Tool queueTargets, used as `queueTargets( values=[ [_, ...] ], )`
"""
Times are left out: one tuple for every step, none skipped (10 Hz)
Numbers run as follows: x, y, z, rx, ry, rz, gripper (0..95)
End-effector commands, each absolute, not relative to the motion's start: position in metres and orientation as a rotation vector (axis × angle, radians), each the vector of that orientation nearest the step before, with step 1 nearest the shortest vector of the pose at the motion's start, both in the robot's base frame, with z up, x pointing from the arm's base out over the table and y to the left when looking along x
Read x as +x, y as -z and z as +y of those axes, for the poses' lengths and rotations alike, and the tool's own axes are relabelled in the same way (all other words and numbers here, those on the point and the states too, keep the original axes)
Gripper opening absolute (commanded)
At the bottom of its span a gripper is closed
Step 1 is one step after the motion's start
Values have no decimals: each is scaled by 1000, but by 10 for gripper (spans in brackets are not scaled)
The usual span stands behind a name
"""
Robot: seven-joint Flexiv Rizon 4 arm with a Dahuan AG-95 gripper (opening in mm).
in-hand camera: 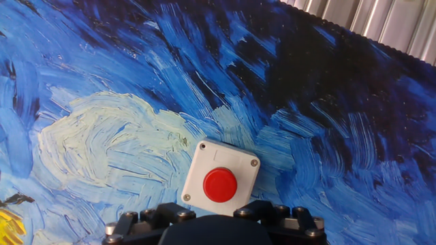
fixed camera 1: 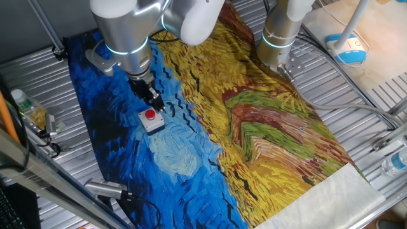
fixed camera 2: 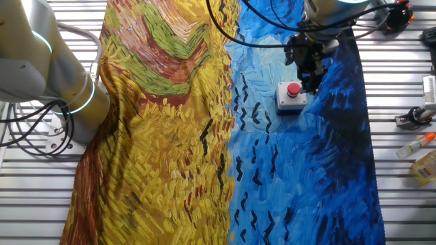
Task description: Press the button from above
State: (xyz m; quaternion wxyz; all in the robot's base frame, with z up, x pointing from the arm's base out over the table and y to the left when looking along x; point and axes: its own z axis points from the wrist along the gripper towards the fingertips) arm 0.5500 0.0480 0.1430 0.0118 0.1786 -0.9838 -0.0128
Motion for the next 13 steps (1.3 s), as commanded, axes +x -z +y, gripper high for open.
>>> queueTargets(
  values=[
    [550,-143,48,548,33,-3068,760],
    [550,-141,46,546,28,-3067,760],
    [550,-133,43,555,33,-3073,760],
    [551,-128,40,559,39,-3077,760],
    [552,-124,38,556,40,-3079,760],
    [554,-119,36,563,43,-3079,760],
    [555,-115,35,571,57,-3088,950],
    [555,-115,36,572,54,-3087,950],
    [556,-114,37,575,57,-3087,950],
    [557,-113,39,583,54,-3085,950],
    [559,-111,43,581,45,-3085,950],
    [560,-110,45,575,46,-3085,950],
    [562,-107,49,550,48,-3089,950]
  ],
)
